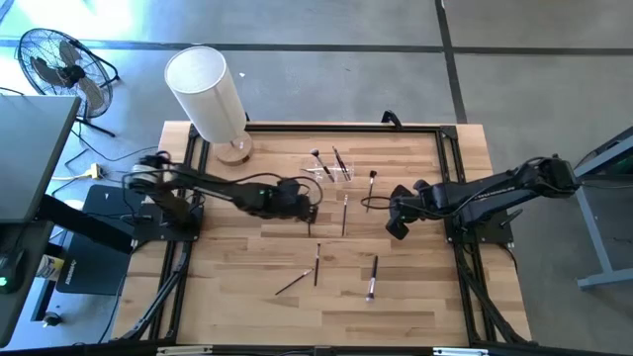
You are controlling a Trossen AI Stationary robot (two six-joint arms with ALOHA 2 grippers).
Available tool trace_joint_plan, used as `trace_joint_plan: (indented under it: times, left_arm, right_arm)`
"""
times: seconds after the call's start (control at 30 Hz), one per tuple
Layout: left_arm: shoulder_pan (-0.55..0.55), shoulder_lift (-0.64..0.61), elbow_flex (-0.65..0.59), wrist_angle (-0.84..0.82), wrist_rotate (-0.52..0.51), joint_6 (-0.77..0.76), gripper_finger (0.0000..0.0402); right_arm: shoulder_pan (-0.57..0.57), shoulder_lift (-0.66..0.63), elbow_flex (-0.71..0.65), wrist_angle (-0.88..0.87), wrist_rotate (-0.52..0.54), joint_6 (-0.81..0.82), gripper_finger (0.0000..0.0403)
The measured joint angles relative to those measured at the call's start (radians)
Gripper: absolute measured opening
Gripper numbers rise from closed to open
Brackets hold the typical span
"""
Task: Put items in baskets/containers
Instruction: Put the black eyeshadow brush into the transparent organizer
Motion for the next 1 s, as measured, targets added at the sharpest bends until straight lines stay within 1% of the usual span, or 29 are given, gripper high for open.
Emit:
trace_joint_plan:
  times: [0.1, 0.17, 0.3, 0.4, 0.47, 0.53, 0.67, 0.9, 1.0]
  left_arm:
    - [0.030, 0.075, 0.096, -0.115, 0.004, -0.013, 0.0201]
    - [0.050, 0.108, 0.156, -0.159, 0.004, -0.004, 0.0201]
    - [0.088, 0.163, 0.230, -0.192, -0.001, 0.066, 0.0201]
    - [0.113, 0.213, 0.286, -0.181, 0.011, 0.093, 0.0201]
    - [0.127, 0.221, 0.294, -0.233, 0.032, 0.092, 0.0201]
    - [0.137, 0.223, 0.302, -0.197, 0.042, 0.092, 0.0201]
    - [0.144, 0.222, 0.301, -0.207, 0.020, 0.082, 0.0201]
    - [0.164, 0.223, 0.301, -0.213, 0.021, 0.059, 0.0201]
    - [0.162, 0.262, 0.303, -0.191, 0.031, 0.033, 0.0201]
  right_arm:
    - [0.002, 0.000, -0.019, 0.023, -0.013, 0.001, 0.0007]
    - [0.002, 0.000, -0.031, 0.039, -0.030, -0.012, 0.0007]
    - [0.001, 0.000, -0.050, 0.083, -0.039, -0.016, 0.0002]
    - [0.001, 0.000, -0.053, 0.109, -0.040, -0.011, 0.0002]
    - [0.001, 0.000, -0.053, 0.128, -0.042, -0.012, 0.0004]
    - [0.001, -0.001, -0.053, 0.132, -0.045, -0.017, 0.0007]
    - [0.001, -0.005, -0.053, 0.135, -0.047, -0.033, 0.0009]
    - [0.001, -0.007, -0.053, 0.139, -0.037, -0.044, 0.0001]
    - [0.001, -0.007, -0.053, 0.139, -0.036, -0.045, 0.0002]
